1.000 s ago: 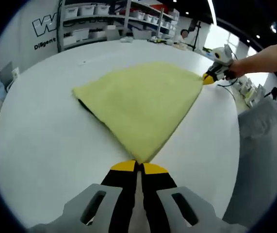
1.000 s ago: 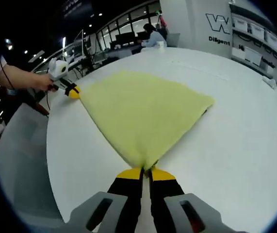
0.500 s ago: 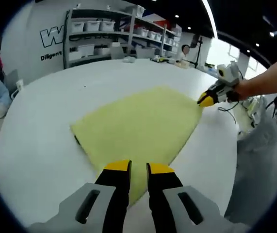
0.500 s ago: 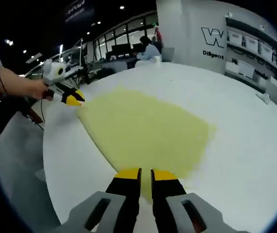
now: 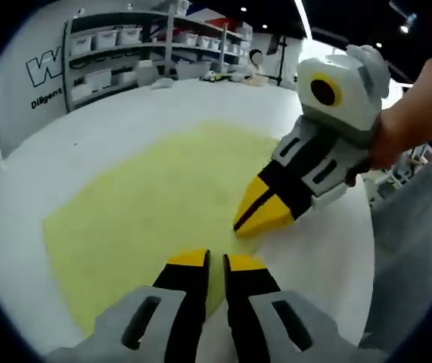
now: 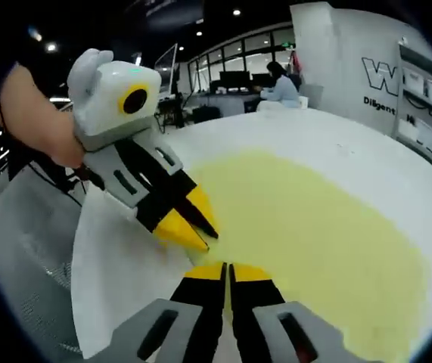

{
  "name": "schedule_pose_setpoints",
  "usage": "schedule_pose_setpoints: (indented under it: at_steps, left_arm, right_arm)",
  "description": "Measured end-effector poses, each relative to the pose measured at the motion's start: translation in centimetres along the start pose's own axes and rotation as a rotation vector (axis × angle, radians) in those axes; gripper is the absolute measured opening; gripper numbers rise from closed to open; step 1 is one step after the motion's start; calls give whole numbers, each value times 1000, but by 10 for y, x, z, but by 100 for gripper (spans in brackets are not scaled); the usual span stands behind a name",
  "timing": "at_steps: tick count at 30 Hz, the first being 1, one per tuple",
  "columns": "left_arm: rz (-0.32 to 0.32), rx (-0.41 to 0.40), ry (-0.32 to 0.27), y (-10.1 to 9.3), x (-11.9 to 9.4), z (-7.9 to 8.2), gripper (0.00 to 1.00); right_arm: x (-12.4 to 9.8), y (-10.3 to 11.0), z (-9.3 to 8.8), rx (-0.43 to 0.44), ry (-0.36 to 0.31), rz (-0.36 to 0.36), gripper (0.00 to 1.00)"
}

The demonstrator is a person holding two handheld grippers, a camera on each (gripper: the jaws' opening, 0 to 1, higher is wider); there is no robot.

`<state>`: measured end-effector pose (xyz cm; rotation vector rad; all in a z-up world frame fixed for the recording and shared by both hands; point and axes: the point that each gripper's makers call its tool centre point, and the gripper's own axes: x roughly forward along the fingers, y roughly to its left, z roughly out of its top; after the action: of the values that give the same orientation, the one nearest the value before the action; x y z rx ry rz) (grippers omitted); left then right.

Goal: Fold the garment on the visible template until the final outline fits inside the template.

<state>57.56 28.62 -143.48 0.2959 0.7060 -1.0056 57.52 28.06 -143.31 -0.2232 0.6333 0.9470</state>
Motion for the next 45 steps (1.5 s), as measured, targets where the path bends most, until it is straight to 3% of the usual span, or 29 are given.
schedule_pose_setpoints:
  at_steps: [3,4,7,20,28,34,42,43,44,45]
  left_arm:
    - [17,32,48,3,1,-14,0]
    - [15,21,22,3,-1,-11,0]
    - [28,0,10,10,-10,-17,0]
    - [80,-83,7,42,-48,-47,0]
    - [107,-93,22,56,-66,-61,1]
    - [126,-124,11,62,-74,-68,1]
    - [138,-121,26,64,-82,-74,1]
    - [142,-121,30,65,-83,-74,1]
    - [146,-121,35,66,-85,-76,1]
    - [148,-124,38,67,-87,-77,1]
  right_arm:
    - [4,4,-8,-100,46,18,0]
    - [4,5,-12,-111,62,24,0]
    - [-7,-4,-16,-68,20,6,0]
    - [-94,-67,-76,81,25,-133,0]
    - [-138,-91,-104,140,39,-164,0]
    - [-153,-99,-114,174,33,-172,0]
    - [-156,-99,-116,163,62,-184,0]
    - [-158,-99,-117,163,70,-190,0]
    - [-163,-102,-126,143,131,-212,0]
    - [-160,-102,-119,134,88,-202,0]
